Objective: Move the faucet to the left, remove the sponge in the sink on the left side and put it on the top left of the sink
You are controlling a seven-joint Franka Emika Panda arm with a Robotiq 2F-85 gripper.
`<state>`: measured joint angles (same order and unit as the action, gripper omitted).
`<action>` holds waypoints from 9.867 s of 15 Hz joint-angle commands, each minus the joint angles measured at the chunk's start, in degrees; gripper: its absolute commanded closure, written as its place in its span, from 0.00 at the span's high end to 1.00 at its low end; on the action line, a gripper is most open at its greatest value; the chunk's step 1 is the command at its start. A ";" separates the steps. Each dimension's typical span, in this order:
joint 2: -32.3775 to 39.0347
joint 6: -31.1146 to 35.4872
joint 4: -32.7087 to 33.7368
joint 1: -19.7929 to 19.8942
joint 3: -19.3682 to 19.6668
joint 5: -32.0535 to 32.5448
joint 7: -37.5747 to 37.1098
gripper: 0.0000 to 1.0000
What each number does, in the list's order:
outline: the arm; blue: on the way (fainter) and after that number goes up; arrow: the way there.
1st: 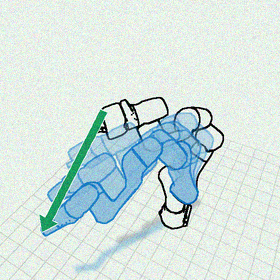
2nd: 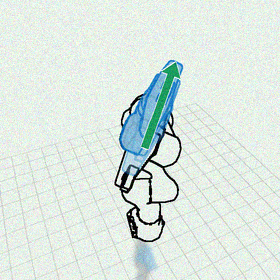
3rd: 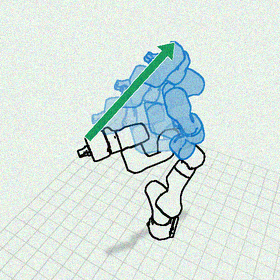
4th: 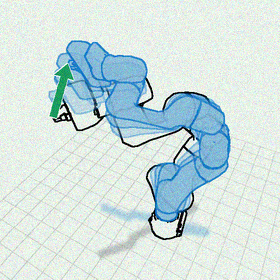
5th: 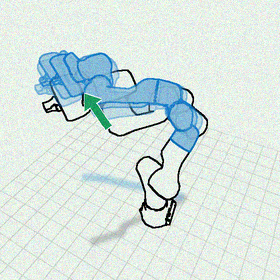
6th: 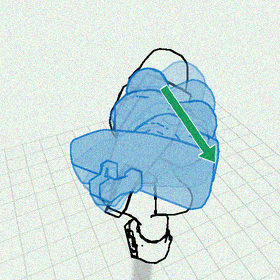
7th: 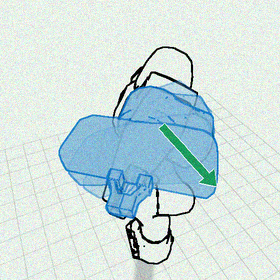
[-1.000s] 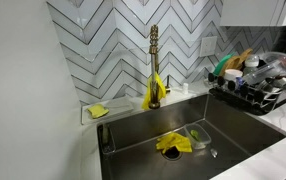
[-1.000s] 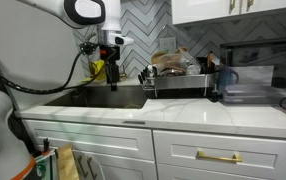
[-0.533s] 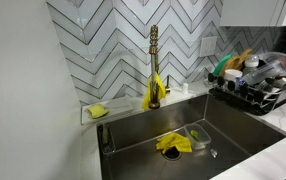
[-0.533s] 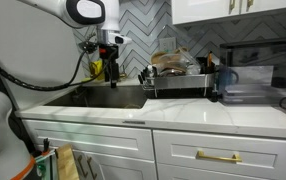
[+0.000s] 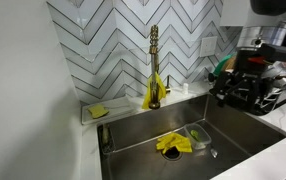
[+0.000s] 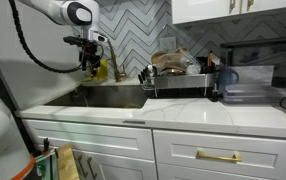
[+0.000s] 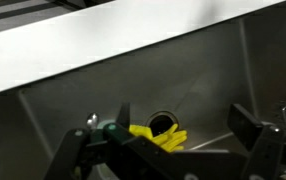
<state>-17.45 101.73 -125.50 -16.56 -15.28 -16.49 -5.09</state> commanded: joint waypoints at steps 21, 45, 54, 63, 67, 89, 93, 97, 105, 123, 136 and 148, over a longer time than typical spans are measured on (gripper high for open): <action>22.45 -5.69 27.62 -7.30 -8.30 -5.69 5.35 1.00; 46.07 -9.30 54.68 -25.18 -10.15 -8.01 -23.63 1.00; 49.56 -12.51 58.91 -28.90 -7.93 -6.83 -26.26 1.00; 54.69 -15.29 62.84 -37.42 -0.96 6.66 -26.62 1.00; 53.92 -13.75 60.90 -36.45 -1.80 5.45 -26.42 1.00; 59.94 9.99 60.52 -39.20 1.36 21.94 -24.08 1.00; 61.69 17.94 59.56 -38.41 0.75 20.47 -23.97 1.00; 63.20 21.14 59.22 -38.11 0.39 19.63 -23.85 1.00; 65.36 23.04 59.85 -37.10 -0.67 18.09 -22.60 0.50; 67.29 22.64 62.00 -35.78 -1.71 15.28 -19.32 0.02; 63.80 10.54 65.17 -35.13 -2.80 13.18 -19.39 0.03; 57.43 5.93 66.63 -38.14 -0.38 17.97 -27.35 0.03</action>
<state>41.65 106.11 -58.31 -53.29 -17.46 -1.07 -29.04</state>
